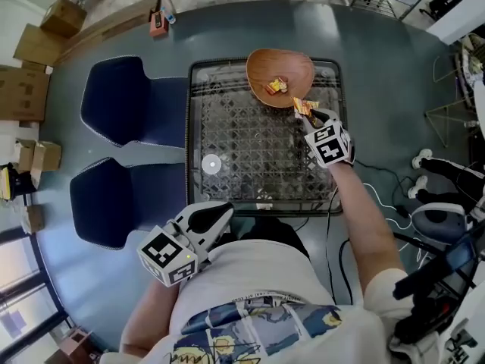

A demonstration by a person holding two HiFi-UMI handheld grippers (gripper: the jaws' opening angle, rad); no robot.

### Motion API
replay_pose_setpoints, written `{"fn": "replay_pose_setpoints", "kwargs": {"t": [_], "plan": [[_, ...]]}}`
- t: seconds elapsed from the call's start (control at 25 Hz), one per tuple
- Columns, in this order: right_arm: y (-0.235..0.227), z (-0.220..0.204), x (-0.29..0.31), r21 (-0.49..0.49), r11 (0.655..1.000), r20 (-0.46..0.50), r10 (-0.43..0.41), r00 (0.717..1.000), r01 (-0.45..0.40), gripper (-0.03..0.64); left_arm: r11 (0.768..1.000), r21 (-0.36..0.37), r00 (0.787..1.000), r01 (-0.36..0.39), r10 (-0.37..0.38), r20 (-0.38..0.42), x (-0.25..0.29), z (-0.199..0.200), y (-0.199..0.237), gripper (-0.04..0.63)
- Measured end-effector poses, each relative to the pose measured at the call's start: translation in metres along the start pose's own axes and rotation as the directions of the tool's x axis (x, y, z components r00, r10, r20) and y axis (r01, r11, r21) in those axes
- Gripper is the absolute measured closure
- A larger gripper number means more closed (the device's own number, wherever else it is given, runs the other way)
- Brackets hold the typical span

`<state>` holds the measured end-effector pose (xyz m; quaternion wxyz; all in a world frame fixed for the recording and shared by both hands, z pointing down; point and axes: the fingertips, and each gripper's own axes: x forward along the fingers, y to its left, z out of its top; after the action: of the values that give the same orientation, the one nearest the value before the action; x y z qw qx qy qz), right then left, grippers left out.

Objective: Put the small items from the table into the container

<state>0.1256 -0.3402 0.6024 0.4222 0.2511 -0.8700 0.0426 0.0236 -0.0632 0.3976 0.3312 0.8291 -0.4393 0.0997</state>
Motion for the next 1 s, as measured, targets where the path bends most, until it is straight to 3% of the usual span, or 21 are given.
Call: {"fn": "replay_pose_setpoints", "kwargs": {"t": [0.36,0.72,1.0], "plan": [[-0.002,0.049,0.057,-0.033,0.999,0.003,0.035,0.999,-0.035,0.525,0.993,-0.063,0.994,-0.101,0.103,0.031,-0.028,-0.006,0.024,0.586],[0.008,0.054,0.106,-0.104,0.990,-0.062,0.089,0.994,-0.095,0.523,0.975,-0.132,0.981,-0.178,0.186,0.049,-0.040,-0.015,0.034,0.586],[0.013,0.049,0.112,-0.087,0.990,-0.077,0.108,0.991,-0.114,0.521,0.971,-0.149,0.979,-0.185,0.195,0.058,-0.039,-0.016,0.037,0.586]]}}
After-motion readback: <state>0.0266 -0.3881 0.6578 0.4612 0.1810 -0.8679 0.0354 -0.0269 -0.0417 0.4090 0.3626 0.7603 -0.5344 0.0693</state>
